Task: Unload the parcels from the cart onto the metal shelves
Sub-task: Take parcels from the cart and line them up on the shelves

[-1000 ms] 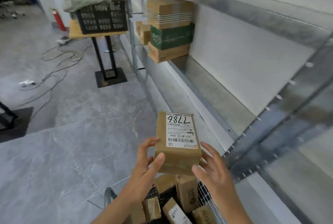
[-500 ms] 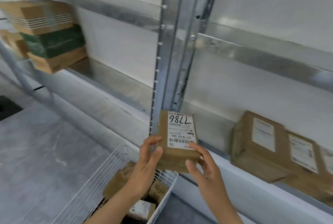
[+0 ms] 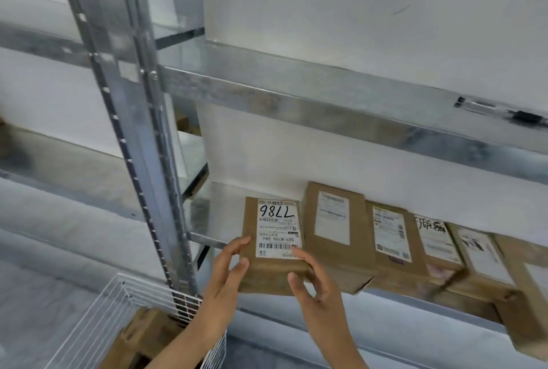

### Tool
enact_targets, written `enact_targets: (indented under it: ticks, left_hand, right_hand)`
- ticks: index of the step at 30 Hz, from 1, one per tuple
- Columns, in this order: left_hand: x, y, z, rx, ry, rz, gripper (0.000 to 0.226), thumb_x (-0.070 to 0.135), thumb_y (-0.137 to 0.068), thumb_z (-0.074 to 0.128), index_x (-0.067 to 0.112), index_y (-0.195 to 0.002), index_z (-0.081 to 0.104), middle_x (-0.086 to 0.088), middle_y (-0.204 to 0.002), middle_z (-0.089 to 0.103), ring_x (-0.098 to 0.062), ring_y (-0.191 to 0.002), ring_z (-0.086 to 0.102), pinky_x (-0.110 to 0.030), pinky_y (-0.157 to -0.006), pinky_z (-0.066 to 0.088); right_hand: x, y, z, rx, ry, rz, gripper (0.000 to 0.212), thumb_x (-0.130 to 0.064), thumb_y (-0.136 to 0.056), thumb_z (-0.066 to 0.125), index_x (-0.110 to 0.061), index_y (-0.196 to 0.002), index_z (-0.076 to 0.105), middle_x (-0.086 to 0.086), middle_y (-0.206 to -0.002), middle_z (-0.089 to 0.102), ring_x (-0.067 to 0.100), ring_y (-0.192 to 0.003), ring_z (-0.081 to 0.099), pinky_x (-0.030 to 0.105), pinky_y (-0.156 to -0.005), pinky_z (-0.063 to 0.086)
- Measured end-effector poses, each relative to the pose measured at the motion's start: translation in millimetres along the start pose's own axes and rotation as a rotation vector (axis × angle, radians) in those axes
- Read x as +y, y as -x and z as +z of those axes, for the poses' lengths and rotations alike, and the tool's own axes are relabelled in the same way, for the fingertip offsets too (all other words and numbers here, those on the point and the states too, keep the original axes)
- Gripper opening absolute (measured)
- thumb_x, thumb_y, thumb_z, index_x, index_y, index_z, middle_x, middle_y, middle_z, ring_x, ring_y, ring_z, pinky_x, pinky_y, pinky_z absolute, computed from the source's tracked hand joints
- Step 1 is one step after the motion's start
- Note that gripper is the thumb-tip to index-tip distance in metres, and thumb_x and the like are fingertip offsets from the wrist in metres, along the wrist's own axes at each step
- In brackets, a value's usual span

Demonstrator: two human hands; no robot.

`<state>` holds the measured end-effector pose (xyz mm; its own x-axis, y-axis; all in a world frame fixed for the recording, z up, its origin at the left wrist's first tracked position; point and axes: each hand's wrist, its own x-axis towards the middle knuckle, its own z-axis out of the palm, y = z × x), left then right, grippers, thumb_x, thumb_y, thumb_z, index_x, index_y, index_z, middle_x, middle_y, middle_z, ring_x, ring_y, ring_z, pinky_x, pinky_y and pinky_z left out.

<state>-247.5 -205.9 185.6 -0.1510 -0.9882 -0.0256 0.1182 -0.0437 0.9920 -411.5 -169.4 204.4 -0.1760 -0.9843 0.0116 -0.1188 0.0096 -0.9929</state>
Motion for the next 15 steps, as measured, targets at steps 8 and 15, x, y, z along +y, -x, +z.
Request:
enact_targets:
  ticks: [8,15]
  left_hand:
    - [-12,-46,13,0.051,-0.019,-0.044,0.027,0.039,-0.082,0.044,0.048,-0.103,0.059,0.006,-0.12,0.058,-0.021,-0.114,0.053,-0.043,-0.095,0.046]
    - [-18,-64,6,0.04,0.005,-0.147,0.034,0.008,-0.1,0.03,0.025,-0.116,0.054,-0.002,-0.115,0.062,-0.026,-0.102,0.06,-0.024,-0.068,0.056]
  right_hand:
    - [20,-39,-12,-0.025,0.255,-0.1,0.034,-0.015,-0.092,0.063,-0.041,-0.112,0.057,-0.023,-0.111,0.064,-0.002,-0.101,0.06,0.009,-0.076,0.05]
    - [36,-57,5,0.189,0.971,-0.461,0.041,-0.018,-0.062,0.086,-0.017,-0.101,0.072,-0.01,-0.078,0.07,0.01,-0.075,0.055,0.017,-0.067,0.049]
